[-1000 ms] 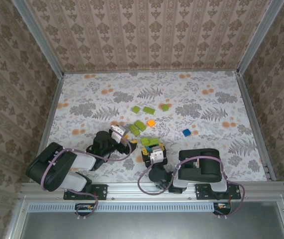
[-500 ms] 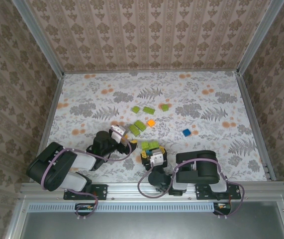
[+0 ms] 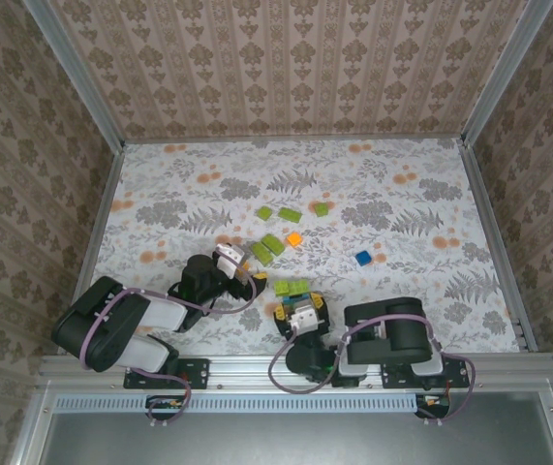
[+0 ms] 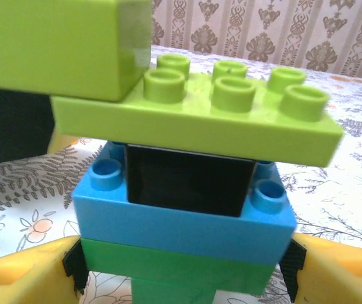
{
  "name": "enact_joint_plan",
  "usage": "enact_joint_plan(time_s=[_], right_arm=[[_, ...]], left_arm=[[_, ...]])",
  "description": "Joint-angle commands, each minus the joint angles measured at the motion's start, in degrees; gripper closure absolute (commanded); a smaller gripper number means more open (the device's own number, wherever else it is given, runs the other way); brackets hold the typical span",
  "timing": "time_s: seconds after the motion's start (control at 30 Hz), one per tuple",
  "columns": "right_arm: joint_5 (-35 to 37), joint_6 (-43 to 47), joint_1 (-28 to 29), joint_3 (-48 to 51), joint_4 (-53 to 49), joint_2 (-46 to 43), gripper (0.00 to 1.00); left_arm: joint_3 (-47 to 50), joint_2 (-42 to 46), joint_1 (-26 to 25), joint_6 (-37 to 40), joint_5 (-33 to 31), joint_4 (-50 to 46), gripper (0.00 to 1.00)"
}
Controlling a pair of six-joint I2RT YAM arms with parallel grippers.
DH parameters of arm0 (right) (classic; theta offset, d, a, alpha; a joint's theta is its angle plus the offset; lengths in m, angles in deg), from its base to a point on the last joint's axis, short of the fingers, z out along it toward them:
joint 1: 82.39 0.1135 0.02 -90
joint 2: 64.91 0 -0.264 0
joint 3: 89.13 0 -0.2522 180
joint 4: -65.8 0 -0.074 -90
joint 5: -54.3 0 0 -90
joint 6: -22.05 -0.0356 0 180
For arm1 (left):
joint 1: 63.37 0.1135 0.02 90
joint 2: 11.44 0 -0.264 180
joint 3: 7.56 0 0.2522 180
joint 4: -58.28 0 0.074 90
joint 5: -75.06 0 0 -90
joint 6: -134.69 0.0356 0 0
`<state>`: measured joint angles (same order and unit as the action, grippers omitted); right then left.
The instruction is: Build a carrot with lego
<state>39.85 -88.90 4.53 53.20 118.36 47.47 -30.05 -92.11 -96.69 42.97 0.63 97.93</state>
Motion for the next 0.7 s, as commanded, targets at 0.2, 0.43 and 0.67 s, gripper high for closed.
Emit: enact_joint_plan(time_s=[0.2,0.43,0.67], right_arm=[[17.66,-105.54,10.52,-16.33,-133.99,-15.73,0.17],[17.66,-127.68,14.54,-30.92,-169.24,-3.16,0.14],[19.04,-120.45,15.56,-30.28,-169.33,-16.81,0.15]], left_arm=[[-1.06,-0.64,-0.08,0.75,1.63,0.43,0.00],[-1.60,-1.21,-0.34,1.22,1.57,-0.11,0.00],[-2.29,-1.89,-0.60,1.71,1.47,-1.00,0.00]])
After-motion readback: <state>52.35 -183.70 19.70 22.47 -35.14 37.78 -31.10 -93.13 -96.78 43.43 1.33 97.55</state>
